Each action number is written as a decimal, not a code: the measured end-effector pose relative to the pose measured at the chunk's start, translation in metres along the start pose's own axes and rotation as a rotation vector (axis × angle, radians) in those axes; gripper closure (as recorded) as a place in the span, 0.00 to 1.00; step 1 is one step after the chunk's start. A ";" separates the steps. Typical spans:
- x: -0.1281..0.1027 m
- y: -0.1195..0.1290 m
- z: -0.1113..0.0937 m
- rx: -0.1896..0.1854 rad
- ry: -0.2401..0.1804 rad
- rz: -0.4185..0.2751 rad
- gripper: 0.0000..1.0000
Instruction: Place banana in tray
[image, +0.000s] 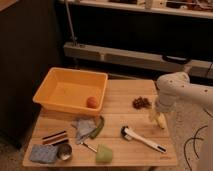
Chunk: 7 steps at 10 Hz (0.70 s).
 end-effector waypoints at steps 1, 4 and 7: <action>0.001 0.000 0.002 -0.002 0.002 0.001 0.35; 0.000 -0.001 0.007 -0.006 0.006 0.006 0.35; -0.001 -0.004 0.014 -0.002 0.013 0.013 0.35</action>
